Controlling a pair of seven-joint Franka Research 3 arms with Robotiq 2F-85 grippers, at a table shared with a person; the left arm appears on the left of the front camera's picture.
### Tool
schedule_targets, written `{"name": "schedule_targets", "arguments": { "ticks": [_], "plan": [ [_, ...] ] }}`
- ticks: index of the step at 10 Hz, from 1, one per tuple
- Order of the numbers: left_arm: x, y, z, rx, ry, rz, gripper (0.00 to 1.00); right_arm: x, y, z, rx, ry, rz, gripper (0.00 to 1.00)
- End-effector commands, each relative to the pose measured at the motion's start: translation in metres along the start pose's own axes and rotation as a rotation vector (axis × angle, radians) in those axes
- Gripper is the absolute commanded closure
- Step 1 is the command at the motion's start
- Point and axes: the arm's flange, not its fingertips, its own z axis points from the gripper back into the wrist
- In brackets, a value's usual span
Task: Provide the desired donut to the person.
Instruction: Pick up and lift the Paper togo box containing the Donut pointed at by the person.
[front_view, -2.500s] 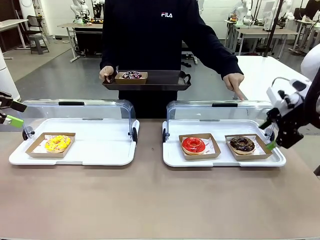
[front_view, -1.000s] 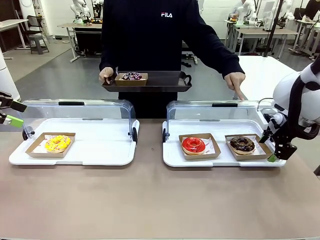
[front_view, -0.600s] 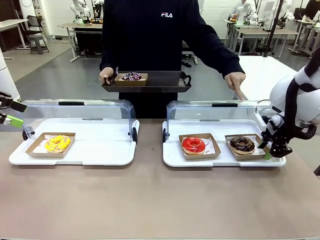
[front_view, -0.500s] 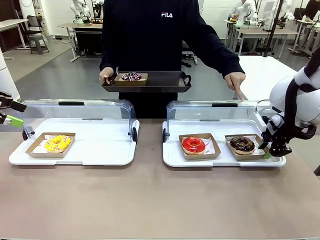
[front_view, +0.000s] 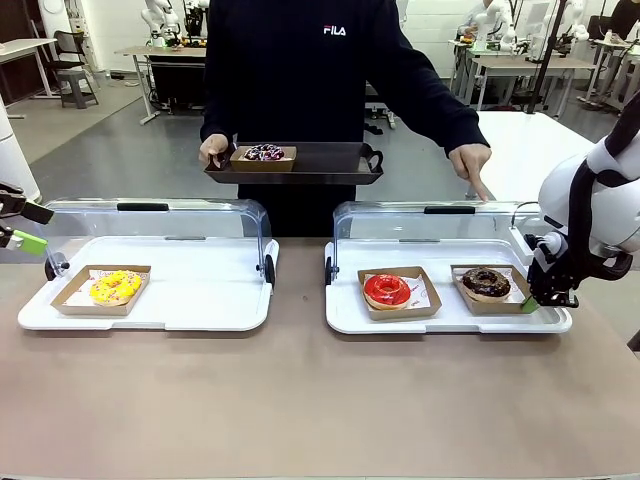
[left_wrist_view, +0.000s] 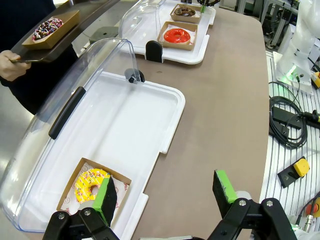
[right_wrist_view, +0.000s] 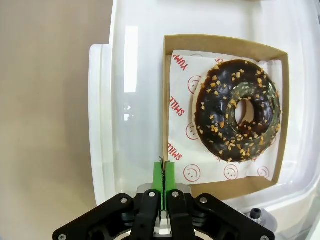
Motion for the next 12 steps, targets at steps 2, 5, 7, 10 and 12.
{"name": "schedule_targets", "arguments": {
  "ticks": [2, 5, 7, 10, 12],
  "plan": [
    [-0.001, 0.0, 0.0, 0.003, 0.001, 0.006, 0.0, -0.004, -0.005, 0.001, 0.012, -0.006, 0.017, 1.0],
    [-0.001, 0.0, 0.0, 0.003, 0.001, 0.006, 0.0, -0.003, 0.006, 0.026, 0.006, -0.051, 0.041, 1.0],
    [-0.001, 0.0, 0.0, 0.003, 0.001, 0.006, 0.0, -0.003, 0.036, 0.066, 0.016, -0.068, 0.064, 1.0],
    [-0.001, 0.0, 0.0, 0.003, 0.001, 0.006, 0.0, 0.002, 0.087, 0.112, 0.037, -0.121, 0.182, 1.0],
    [-0.001, 0.0, 0.0, 0.003, 0.001, 0.006, 0.0, 0.007, 0.133, 0.153, 0.013, -0.113, 0.26, 1.0]
  ]
}}
